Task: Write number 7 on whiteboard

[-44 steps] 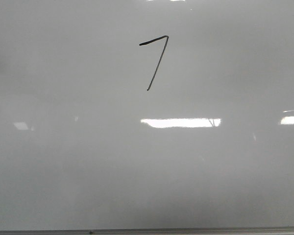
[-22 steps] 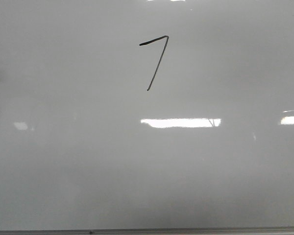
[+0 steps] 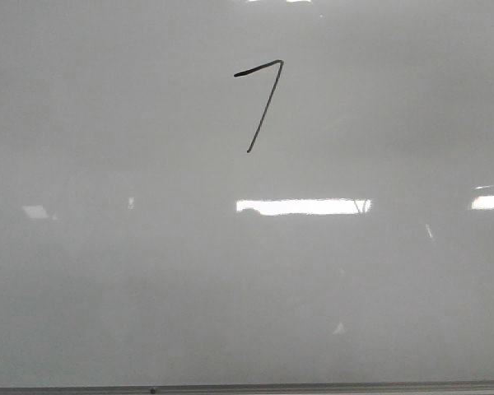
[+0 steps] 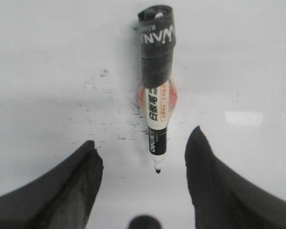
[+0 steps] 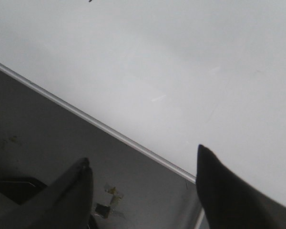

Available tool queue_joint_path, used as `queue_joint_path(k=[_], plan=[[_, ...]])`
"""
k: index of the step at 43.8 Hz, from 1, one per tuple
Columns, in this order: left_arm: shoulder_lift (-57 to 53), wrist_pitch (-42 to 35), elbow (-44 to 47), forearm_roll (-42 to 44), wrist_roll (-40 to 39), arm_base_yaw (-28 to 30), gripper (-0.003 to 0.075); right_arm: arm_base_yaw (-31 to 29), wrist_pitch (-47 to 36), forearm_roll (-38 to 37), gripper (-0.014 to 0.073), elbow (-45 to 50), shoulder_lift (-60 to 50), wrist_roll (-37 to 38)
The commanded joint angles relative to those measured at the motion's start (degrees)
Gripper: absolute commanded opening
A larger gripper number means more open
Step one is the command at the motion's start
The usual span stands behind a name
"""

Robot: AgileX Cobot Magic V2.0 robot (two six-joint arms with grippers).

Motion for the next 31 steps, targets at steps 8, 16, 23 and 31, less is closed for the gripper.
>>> queue_joint_path(k=[8, 16, 23, 31], plan=[[-15.90, 6.72, -2.16, -1.13, 0.33, -9.55, 0.0388, -0.21, -3.47, -1.62, 0.0491, 2.90, -8.37, 2.45], [-24.07, 9.62, -0.85, -4.39, 0.33, -18.70, 0.0388, -0.21, -4.39, -2.07, 0.0491, 7.49, -12.51, 2.45], [-29.17, 9.51, 3.48, -7.06, 0.33, -24.58, 0.0387, -0.21, -4.45, -2.07, 0.0491, 9.37, -13.65, 2.45], [-30.46, 9.37, 6.09, -6.40, 3.29, -27.74, 0.0379, -0.21, -4.67, -2.07, 0.0447, 9.52, -13.65, 2.40]])
